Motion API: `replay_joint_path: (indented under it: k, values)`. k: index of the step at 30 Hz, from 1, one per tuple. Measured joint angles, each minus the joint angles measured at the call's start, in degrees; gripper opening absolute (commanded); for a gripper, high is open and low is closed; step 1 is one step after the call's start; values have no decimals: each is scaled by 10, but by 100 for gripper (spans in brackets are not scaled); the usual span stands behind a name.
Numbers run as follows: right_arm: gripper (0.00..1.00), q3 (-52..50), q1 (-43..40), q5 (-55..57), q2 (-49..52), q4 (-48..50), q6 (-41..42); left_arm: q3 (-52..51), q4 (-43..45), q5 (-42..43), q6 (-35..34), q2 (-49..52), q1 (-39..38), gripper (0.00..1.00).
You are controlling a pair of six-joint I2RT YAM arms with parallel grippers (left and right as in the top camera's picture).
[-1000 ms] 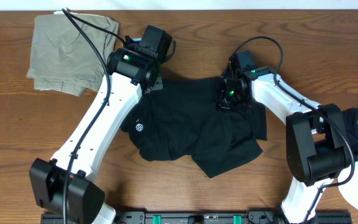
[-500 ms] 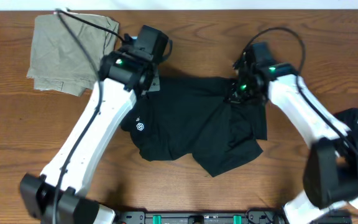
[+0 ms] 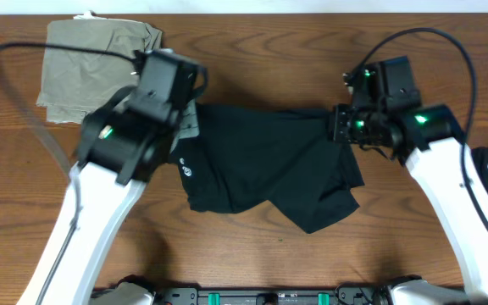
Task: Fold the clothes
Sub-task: 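Lift the black shirt with both grippers and stretch it left-right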
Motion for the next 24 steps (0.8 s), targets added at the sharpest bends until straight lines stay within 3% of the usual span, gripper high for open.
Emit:
replay_joint_path:
  k: [10, 16, 24]
  values:
    - [1, 26, -9, 12, -146, -37, 0, 0, -6, 2, 0, -171, 0, 6]
    - [1, 135, -9, 23, -175, -119, -2, 24, -7, 8, 0, -236, 0, 6]
    - [1, 267, -9, 58, -175, -194, -6, 117, -14, 49, 1, -243, 0, 6]
